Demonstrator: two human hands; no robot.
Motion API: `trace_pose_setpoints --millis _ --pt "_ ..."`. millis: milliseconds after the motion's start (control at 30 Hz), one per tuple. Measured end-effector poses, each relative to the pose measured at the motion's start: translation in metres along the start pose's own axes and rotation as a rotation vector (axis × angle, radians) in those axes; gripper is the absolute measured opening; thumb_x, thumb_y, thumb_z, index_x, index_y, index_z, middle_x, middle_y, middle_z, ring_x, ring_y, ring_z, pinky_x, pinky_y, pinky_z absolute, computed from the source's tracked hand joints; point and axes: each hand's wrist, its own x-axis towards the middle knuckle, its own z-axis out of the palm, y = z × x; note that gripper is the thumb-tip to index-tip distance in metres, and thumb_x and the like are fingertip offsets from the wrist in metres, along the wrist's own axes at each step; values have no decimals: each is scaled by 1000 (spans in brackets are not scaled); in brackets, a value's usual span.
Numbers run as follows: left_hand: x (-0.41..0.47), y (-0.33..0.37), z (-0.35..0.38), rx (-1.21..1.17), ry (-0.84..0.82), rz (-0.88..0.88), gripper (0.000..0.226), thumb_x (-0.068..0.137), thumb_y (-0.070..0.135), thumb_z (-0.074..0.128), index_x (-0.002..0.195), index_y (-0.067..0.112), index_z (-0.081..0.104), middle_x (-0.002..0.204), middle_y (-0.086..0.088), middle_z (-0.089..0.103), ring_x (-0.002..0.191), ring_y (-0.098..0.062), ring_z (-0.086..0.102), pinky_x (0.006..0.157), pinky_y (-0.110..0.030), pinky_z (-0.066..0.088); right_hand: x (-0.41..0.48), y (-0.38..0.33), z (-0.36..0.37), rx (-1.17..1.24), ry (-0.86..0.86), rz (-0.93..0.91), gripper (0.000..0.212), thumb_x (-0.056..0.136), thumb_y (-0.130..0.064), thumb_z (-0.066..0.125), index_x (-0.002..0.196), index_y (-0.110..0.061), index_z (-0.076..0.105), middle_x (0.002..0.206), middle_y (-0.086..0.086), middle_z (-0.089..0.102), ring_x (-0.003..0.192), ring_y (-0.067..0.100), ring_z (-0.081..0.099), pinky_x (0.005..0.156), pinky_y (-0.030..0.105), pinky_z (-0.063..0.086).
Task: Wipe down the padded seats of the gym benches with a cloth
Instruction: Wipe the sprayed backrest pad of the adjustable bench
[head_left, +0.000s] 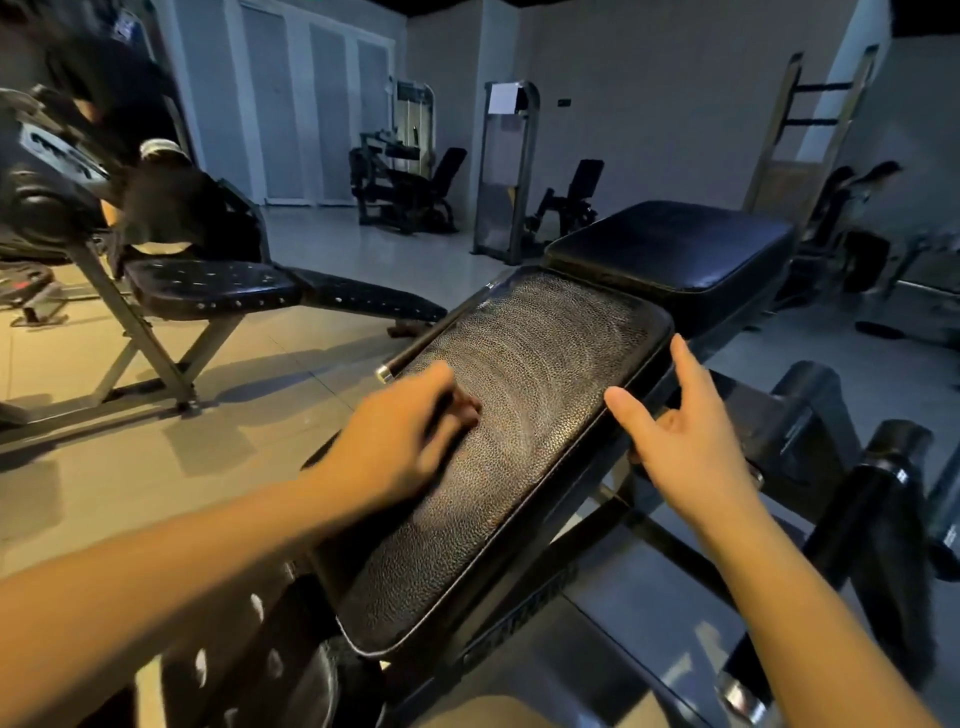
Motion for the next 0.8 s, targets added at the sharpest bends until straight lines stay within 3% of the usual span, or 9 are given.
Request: trace_pose_setpoints --millis 133,233,300,367,467,567,633,700,800 --pt "55 -21 14 74 151 -315 27 101 37 57 94 19 38 77 1 55 78 -34 61 63 -36 31 -2 -2 -1 -30 9 -26 113 65 -92 56 158 -46 10 158 -11 36 109 14 37 110 53 45" --pt "48 30 17 -34 85 -154 22 100 34 60 94 26 40 76 16 51 70 -8 52 65 -31 31 -4 -7 -3 -34 7 -25 111 69 -91 54 159 -42 11 161 -9 34 116 13 43 111 58 43" --pt "18 56 10 -86 -14 36 18 98 32 61 96 22 47 83 17 55 74 -7 52 67 -29 38 -4 -7 -4 -42 1 -28 104 70 -89 55 155 -48 11 149 -5 47 115 13 45 109 59 45" --pt "-13 56 2 -67 -98 158 16 97 34 61 97 20 53 86 17 57 78 -7 54 67 -23 40 -4 -5 -3 -62 16 -42 99 75 -83 60 155 -48 13 155 -3 44 114 15 46 109 58 45" --pt "-15 16 -9 5 -50 41 18 97 37 60 93 27 45 75 22 47 73 -11 54 62 -14 36 -3 -2 -1 -67 35 -64 92 89 -60 64 162 -32 15 167 -9 22 139 13 39 119 47 35" --pt "32 -17 0 102 49 -149 25 100 34 61 94 20 41 77 10 50 78 -29 59 61 -34 32 -2 -1 1 -62 53 -81 102 81 -76 60 161 -32 14 166 -12 23 118 12 44 112 55 43" --pt "70 -9 15 76 85 -209 25 101 35 58 98 17 41 79 3 55 76 -30 58 61 -36 30 -1 -3 2 -54 63 -64 108 76 -83 55 162 -32 15 166 -13 23 124 14 47 113 54 42" --pt "90 23 29 14 96 -178 25 102 35 57 97 18 39 77 5 52 69 -19 51 58 -32 27 -2 -5 1 -71 64 -69 109 74 -85 55 161 -31 16 164 -13 25 117 16 51 109 56 45" --pt "71 68 30 -59 32 -4 22 100 34 59 96 17 44 80 7 55 71 -15 50 61 -31 31 -2 -6 0 -71 89 -98 92 87 -60 67 161 -28 22 162 -10 32 124 18 52 110 53 45"
